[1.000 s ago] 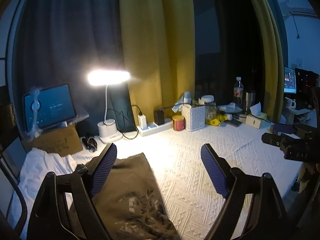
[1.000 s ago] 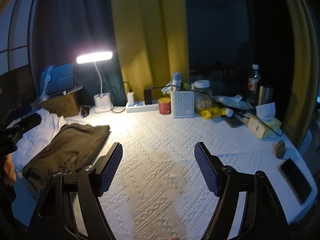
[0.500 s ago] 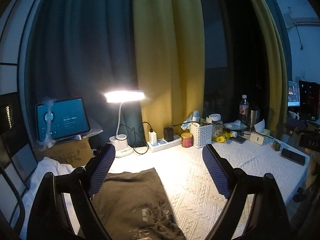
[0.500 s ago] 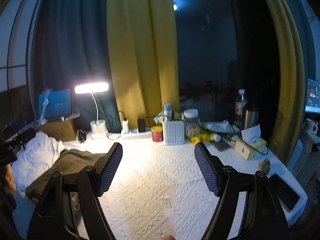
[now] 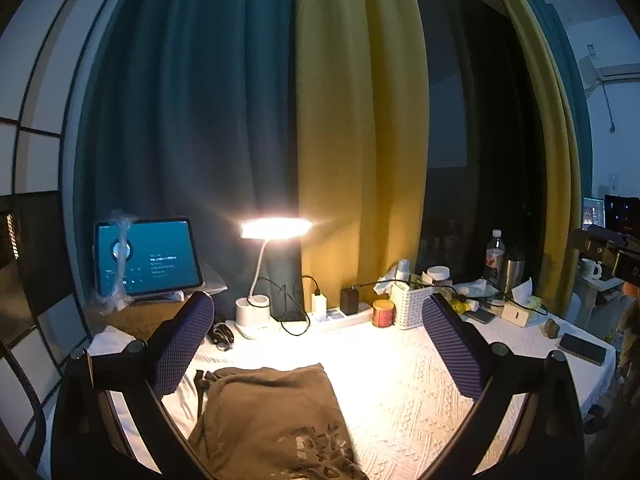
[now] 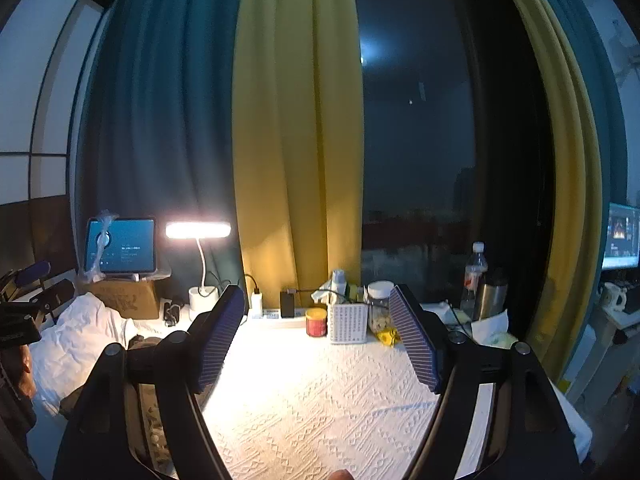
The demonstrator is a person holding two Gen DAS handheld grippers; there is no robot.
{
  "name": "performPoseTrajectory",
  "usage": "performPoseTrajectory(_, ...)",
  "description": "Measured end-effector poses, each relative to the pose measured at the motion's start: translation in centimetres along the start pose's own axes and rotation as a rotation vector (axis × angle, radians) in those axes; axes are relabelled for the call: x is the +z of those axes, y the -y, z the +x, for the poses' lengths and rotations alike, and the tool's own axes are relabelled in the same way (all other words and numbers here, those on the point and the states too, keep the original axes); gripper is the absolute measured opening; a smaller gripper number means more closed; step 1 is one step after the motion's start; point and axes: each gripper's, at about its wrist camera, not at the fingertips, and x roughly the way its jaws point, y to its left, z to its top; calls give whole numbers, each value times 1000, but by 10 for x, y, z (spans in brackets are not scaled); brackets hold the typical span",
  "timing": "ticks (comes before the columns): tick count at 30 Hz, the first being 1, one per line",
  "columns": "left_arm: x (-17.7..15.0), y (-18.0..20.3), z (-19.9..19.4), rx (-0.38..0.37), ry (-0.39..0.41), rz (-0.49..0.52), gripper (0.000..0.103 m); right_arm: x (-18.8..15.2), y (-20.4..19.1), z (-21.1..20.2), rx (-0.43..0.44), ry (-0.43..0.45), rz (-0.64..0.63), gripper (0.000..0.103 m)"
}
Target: Fold small clothes
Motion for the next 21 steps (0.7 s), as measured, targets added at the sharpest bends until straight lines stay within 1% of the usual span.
performPoseTrajectory(9, 27, -16, -18, 47, 49, -16, 103, 32, -15, -19, 12, 76, -44, 78)
performPoseTrajectory(15, 42, -26, -30, 62, 81, -32, 103, 52, -23, -26, 15, 109, -60, 78)
performPoseTrajectory(21, 54, -28, -43, 66, 96, -28, 103, 61, -28, -35, 25, 147, -66, 78)
